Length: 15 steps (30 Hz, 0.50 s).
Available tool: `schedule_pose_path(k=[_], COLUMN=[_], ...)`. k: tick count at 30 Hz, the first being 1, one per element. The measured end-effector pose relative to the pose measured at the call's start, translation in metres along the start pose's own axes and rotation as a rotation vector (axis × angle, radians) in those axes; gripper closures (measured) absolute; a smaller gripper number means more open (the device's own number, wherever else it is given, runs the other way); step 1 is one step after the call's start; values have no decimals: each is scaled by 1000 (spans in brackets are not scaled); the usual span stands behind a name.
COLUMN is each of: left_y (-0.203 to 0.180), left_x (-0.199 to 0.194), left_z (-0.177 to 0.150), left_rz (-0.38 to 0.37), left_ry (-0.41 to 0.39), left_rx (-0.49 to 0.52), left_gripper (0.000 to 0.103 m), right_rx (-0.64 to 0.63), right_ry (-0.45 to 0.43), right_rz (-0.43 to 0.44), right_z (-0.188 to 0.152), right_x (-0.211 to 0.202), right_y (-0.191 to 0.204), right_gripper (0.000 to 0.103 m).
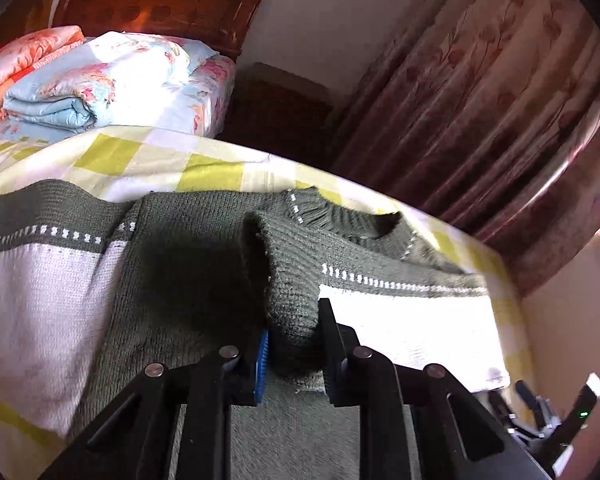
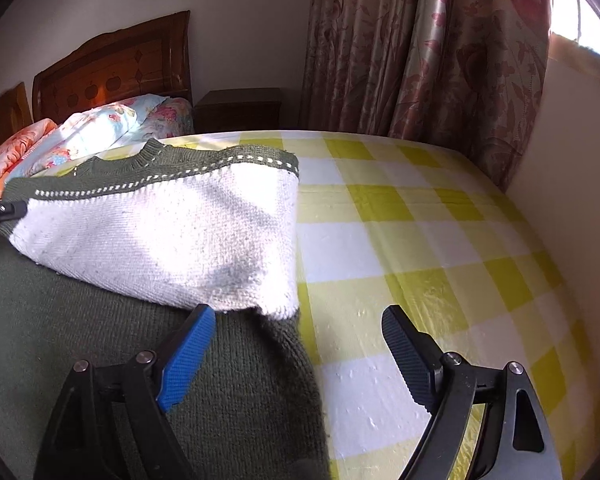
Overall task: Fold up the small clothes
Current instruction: 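Grasp the green cuff of the folded sleeve with the left tool and lay it flat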
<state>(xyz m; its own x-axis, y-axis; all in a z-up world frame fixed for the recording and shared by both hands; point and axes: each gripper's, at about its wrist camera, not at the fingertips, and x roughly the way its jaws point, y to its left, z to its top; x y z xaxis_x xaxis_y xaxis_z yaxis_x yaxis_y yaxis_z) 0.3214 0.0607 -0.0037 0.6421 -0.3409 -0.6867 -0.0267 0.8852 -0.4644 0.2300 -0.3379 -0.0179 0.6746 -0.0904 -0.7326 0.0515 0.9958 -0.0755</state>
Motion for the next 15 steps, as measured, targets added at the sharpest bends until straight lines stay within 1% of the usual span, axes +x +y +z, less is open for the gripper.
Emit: schedule_pose_path(k=[2, 3, 4, 5, 7, 8, 10, 11, 12, 13, 14, 15], left_y=[2, 2, 2, 2, 7, 13, 29, 34, 36, 37, 34, 30], left_x=[-22, -30, -36, -38, -37, -34, -24, -19, -13, -9, -10, -10], left_z=[-6, -9, -15, -21, -33, -39, -49, -54, -58, -61, -65, -68], left_rz=[-87, -110, -118, -112, -69, -52, -53, -49, -35, -31, -21, -1], left_ry=[-40, -54, -60, -57, -46, -38, -3, 10, 22, 15, -17, -34], left_rx=[-60, -71, -71, -63, -44, -53, -100, -108, -95, -70, -28, 17], left_gripper=[82, 82, 82, 82, 82, 82, 82, 82, 82, 82, 82, 82], right_rx=[40, 60, 80, 101, 142, 159, 178, 174, 166, 159, 156, 157], right_ry=[31, 45, 52, 51, 55, 61, 63, 63, 62, 60, 57, 56], right_rz=[-15, -24, -30, -36, -49, -56, -69, -77, -86, -94, -98, -99], right_z=[1, 1, 1, 1, 1, 1, 0, 0, 0, 0, 0, 0], right_x=[7, 10, 12, 13, 15, 16, 16, 16, 16, 15, 14, 14], right_y=[-7, -11, -14, -18, -25, -28, -30, -29, -27, -26, -25, -25], right_gripper=[0, 0, 0, 0, 0, 0, 0, 0, 0, 0, 0, 0])
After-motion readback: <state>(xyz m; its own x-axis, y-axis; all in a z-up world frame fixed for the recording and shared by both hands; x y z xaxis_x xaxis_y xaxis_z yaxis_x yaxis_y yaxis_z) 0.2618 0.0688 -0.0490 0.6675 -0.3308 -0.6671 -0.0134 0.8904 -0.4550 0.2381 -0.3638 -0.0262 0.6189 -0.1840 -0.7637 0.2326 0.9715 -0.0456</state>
